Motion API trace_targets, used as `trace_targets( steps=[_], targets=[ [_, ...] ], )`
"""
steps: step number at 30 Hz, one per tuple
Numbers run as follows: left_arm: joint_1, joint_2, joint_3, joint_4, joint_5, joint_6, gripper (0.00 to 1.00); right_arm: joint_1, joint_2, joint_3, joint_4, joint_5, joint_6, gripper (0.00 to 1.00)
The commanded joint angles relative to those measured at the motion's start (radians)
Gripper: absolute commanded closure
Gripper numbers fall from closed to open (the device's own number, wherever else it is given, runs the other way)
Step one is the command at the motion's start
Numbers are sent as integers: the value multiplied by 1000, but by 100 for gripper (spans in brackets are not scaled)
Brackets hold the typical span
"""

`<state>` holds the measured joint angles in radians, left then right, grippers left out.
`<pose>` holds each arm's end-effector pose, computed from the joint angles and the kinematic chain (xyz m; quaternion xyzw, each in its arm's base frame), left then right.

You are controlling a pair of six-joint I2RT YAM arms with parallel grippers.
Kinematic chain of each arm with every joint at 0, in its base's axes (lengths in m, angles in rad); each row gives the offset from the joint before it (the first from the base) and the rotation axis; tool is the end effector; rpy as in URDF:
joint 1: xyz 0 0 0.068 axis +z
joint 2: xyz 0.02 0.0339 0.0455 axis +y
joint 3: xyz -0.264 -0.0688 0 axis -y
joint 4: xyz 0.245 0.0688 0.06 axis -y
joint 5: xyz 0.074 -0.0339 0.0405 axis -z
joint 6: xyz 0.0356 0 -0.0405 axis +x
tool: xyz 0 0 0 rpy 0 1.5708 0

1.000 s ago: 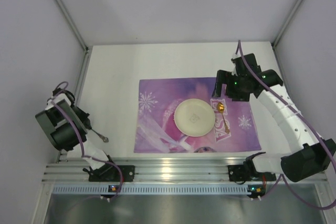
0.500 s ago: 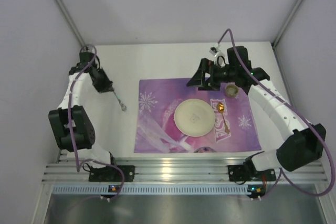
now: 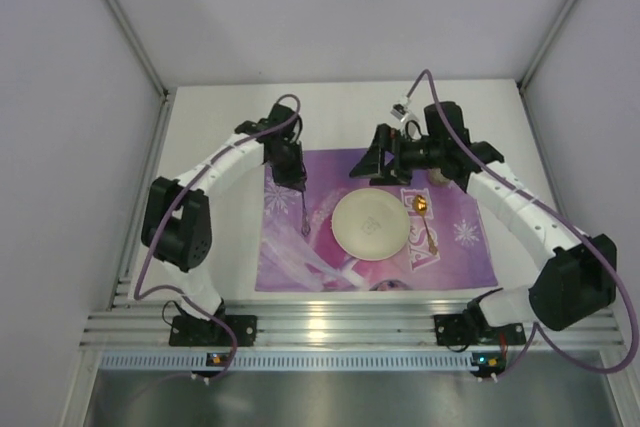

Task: Set the dinner table for one person

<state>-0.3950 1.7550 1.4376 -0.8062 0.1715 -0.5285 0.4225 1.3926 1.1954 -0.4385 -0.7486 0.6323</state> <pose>0.3364 -0.1468 0.2552 -0.0459 0.9706 -0.1732 0.1606 0.2689 0.1475 0.3247 -0.0769 0.8436 0.4932 0.1982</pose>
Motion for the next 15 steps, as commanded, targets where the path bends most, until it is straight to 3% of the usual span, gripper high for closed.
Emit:
trace_targets(
  steps=[1,6,15],
  targets=[
    [-82,41,-14,-15,-99,-30,100,-39,-116,-36,-14,49,-19,0],
    [-163,93,-42,78,-138,-42,100,-74,-184,-43,-114,97,-83,0],
    [-179,129,-71,71,-248,-57,98,-77,-285,-94,-184,164,-125,0]
  ],
)
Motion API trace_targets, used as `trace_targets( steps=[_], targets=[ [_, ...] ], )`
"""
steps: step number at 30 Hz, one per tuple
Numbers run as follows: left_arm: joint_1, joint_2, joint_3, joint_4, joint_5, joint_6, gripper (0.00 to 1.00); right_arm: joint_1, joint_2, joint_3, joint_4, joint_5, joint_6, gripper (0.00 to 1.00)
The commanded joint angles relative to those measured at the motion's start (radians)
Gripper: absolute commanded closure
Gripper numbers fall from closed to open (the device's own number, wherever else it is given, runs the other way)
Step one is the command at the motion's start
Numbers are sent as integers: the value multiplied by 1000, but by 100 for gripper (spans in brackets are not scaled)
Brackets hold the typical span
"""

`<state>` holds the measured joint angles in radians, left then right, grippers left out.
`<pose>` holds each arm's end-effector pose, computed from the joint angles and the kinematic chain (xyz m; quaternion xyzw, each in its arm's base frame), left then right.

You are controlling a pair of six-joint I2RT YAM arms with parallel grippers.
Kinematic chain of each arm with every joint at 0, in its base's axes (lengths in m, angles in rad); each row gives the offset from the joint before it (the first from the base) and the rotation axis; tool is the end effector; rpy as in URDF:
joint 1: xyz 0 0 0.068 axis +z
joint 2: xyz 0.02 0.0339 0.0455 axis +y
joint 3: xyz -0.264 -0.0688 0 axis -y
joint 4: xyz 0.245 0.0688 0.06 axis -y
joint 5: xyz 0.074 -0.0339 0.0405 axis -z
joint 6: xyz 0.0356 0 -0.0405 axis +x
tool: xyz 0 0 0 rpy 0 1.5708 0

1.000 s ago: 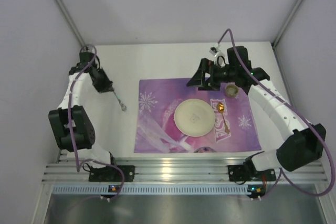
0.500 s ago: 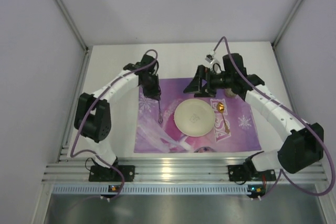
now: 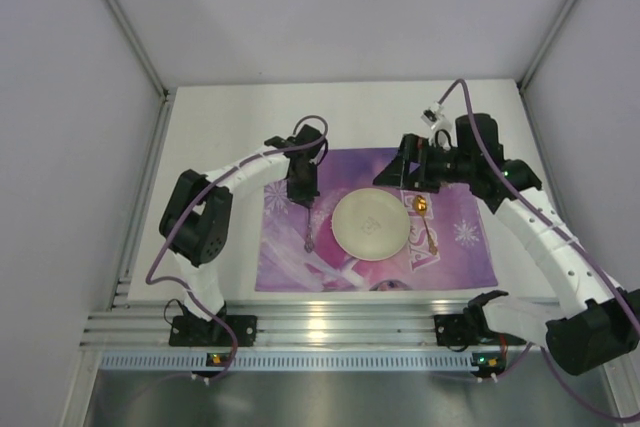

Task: Set the dinner table for one person

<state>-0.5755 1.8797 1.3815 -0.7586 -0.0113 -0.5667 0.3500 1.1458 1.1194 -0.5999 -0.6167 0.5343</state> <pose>0.3173 -0.2054 0.1964 0.0035 0.9877 -0.0798 0.1346 0.2195 0.1020 0.3471 -0.0594 0.8576 0.4297 0.2761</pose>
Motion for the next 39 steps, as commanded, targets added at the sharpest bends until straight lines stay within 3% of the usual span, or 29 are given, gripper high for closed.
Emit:
trace_targets(
  steps=[1,3,5,6,7,8,9,10,12,13,14,15,16,17,18,19,20,22,24,25,26,30,33,35,39],
  targets=[
    [3,2,-19,27,-67,-18,89,-8,-49,-21,-23,35,-28,0],
    [2,-2,-32,30,-75,-15,81,-8,-58,-30,-31,47,-28,0],
    [2,-17,-35,33,-76,-7,66,-8,-67,-36,-35,52,-33,0],
    [2,-25,-32,28,-88,-4,56,-6,-73,-36,-35,61,-36,0],
    [3,-34,-26,24,-101,2,40,-9,-75,-36,-37,64,-36,0],
    [3,-69,-6,4,-119,10,32,-8,-78,-32,-40,70,-40,0],
    [2,-92,10,-8,-150,19,11,-8,-83,-26,-40,74,-43,0],
    [11,-121,25,-24,-244,40,8,-8,-96,-17,-44,75,-56,0],
    [26,-239,47,-15,-373,70,7,-8,-135,22,-49,96,-75,0],
    [41,-296,27,29,-507,135,7,-8,-150,39,-55,112,-82,0],
    [45,-444,-87,101,-559,205,6,-8,-165,72,-60,133,-85,0],
    [48,-534,-187,391,-582,297,6,-8,-181,88,-64,179,-92,0],
    [48,-630,-305,554,-622,517,6,-8,-211,100,-76,208,-91,0],
    [49,-809,-566,755,-637,638,2,-8,-228,108,-80,272,-85,0],
    [52,-888,-707,1126,-648,739,1,-8,-268,105,-83,302,-76,0],
    [87,-956,-930,1289,-621,862,1,-8,-291,86,-83,328,-73,0],
    [130,-1041,-962,1270,-496,823,2,-6,-317,73,-81,366,-73,0],
    [286,-1065,-1024,1207,-426,664,3,-9,-391,15,-58,393,-66,0],
    [348,-1076,-1084,1235,-397,616,2,-8,-449,-16,-57,439,-63,0],
    [362,-1082,-1163,1337,-371,598,2,-8,-465,-39,-58,455,-59,0],
    [380,-1071,-1186,1370,-284,581,2,-8,-480,-47,-61,474,-59,0],
    [482,-895,-1237,1548,-130,499,1,-8,-517,-58,-72,479,-79,0],
    [499,-690,-1233,1726,-130,524,2,-8,-514,-59,-81,479,-66,0],
    [514,-590,-1170,1722,-110,518,2,-8,-506,-61,-84,479,-65,0],
    [534,-426,-1119,1868,-29,547,2,-6,-488,-72,-78,491,-65,0]
  ],
)
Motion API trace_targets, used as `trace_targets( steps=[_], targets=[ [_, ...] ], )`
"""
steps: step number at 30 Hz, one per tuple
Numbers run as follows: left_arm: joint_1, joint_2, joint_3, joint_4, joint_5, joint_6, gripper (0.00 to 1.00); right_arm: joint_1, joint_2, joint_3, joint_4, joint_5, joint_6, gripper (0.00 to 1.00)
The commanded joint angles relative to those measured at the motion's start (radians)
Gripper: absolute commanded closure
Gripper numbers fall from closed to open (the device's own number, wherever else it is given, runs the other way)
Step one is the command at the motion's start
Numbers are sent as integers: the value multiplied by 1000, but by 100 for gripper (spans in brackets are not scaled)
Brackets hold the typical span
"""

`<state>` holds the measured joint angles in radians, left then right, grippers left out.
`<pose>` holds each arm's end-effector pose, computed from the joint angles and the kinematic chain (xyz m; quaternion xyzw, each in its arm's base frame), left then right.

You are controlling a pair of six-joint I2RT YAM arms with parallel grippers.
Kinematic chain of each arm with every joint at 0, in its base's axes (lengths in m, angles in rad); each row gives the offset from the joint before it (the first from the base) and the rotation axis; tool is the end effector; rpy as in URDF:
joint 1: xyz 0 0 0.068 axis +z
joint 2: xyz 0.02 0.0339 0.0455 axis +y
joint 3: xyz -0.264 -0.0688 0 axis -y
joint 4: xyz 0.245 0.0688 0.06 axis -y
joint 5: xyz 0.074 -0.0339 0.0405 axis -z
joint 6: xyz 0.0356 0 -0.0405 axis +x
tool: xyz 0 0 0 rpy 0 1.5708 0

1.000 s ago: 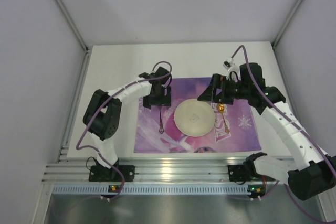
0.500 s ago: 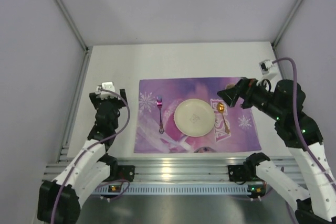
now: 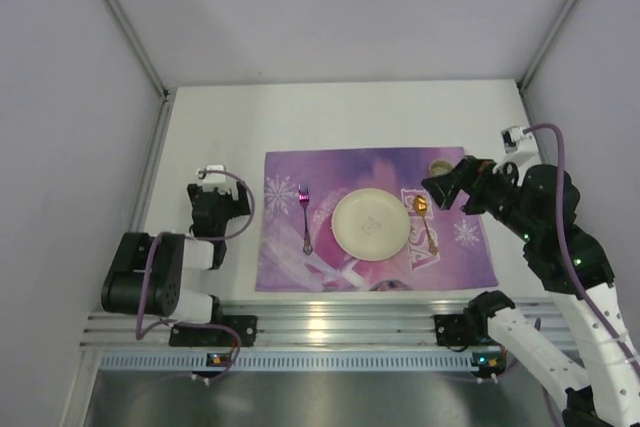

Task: Set the dinner table for one person

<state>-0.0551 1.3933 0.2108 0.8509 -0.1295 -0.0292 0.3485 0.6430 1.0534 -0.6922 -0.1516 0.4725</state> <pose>0.2249 -0.0078 0.1337 -0.0271 0.8128 0.0282 0.5812 0.1056 0.0441 0.3942 0.0040 0.7984 0.2946 0.5251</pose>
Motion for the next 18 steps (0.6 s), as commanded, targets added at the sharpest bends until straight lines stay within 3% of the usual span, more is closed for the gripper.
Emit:
trace_targets(
  steps=[1,3,6,18],
  targets=[
    [18,132,44,296,94,8,3,-5,21,-6,16,30,-5,0],
    [21,200,58,344,103,20,6,-5,41,-6,20,41,-9,0],
    [31,185,107,249,56,-11,1,-6,69,-1,22,49,-6,0],
    [31,182,105,254,56,-9,2,-6,136,-62,152,105,4,0]
  ],
)
